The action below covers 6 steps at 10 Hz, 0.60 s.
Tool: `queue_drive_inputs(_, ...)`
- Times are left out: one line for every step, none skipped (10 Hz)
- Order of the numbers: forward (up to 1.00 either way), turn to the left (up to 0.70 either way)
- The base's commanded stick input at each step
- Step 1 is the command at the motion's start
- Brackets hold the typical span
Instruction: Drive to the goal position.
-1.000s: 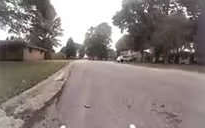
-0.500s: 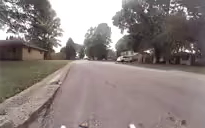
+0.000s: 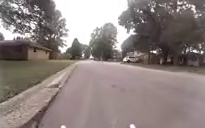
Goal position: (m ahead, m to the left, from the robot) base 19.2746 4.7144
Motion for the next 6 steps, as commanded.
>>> queue_drive_inputs(0.70, 0.00)
queue_drive_inputs(0.70, 0.00)
queue_drive_inputs(0.70, 0.00)
queue_drive_inputs(0.70, 0.00)
queue_drive_inputs(0.70, 0.00)
queue_drive_inputs(0.70, 0.00)
